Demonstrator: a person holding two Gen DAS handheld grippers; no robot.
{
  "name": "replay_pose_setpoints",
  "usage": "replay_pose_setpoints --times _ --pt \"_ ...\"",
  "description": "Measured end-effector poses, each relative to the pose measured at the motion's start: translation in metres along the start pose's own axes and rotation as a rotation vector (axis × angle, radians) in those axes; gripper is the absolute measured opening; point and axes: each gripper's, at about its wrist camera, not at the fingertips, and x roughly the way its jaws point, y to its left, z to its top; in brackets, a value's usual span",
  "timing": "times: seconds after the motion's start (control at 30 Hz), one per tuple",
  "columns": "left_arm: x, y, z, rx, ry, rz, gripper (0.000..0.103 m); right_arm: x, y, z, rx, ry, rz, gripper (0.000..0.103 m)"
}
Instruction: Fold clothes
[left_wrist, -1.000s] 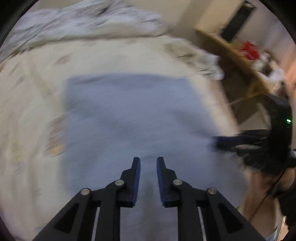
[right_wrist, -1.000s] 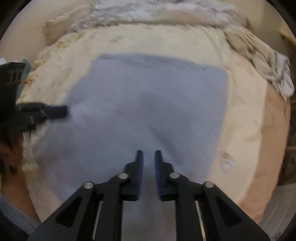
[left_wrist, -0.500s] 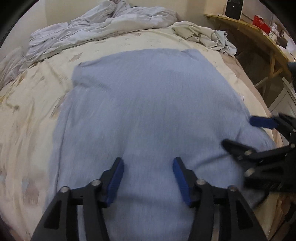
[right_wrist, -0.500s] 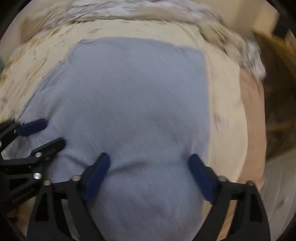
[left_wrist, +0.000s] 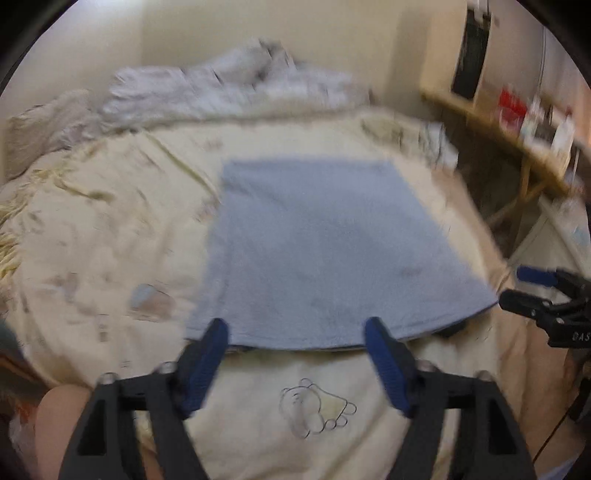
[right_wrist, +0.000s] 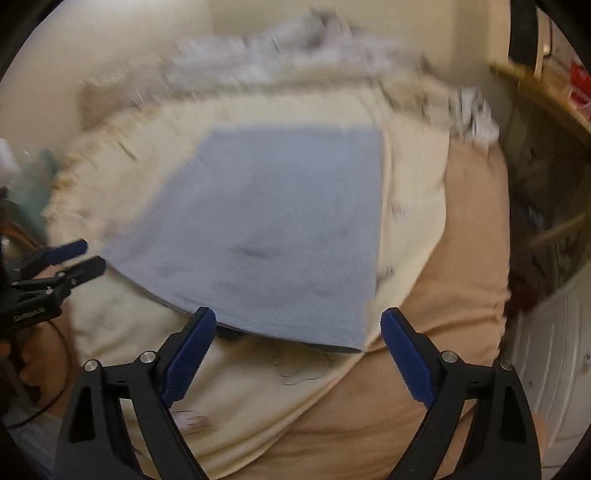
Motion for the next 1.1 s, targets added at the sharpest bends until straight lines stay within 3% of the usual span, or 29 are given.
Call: replay_pose_setpoints --times 0.07,0.27,0.43,0.93,1.03,1.1 --pt "-0.005 0.003 -0.004 -0.059 -0.027 0.053 0.079 -0.010 0.008 -0.008 0.032 -0.051 -0.013 0.093" --pt "0.016 -0.007 -0.003 -0.017 0.004 0.195 0.079 -0.017 0.015 -0.013 0.024 -0.123 -0.063 0.093" --pt "0.035 -0.003 -0.001 -0.025 0.065 0.152 0.079 -0.007 0.005 -0.016 0.062 -0.083 -0.059 0.093" --pt "0.048 0.001 -0.004 -0.029 0.097 0.138 0.079 0.005 0.008 -0.018 0.058 -0.050 -0.045 0.093" --pt "0.043 0.014 0.001 -0.083 0.106 0.032 0.079 0.007 0.003 -0.018 0.083 -0.044 -0.036 0.093" --pt "0.029 0.040 0.002 -0.199 0.056 -0.034 0.079 0.007 -0.002 -0.018 0.103 -0.043 -0.034 0.093"
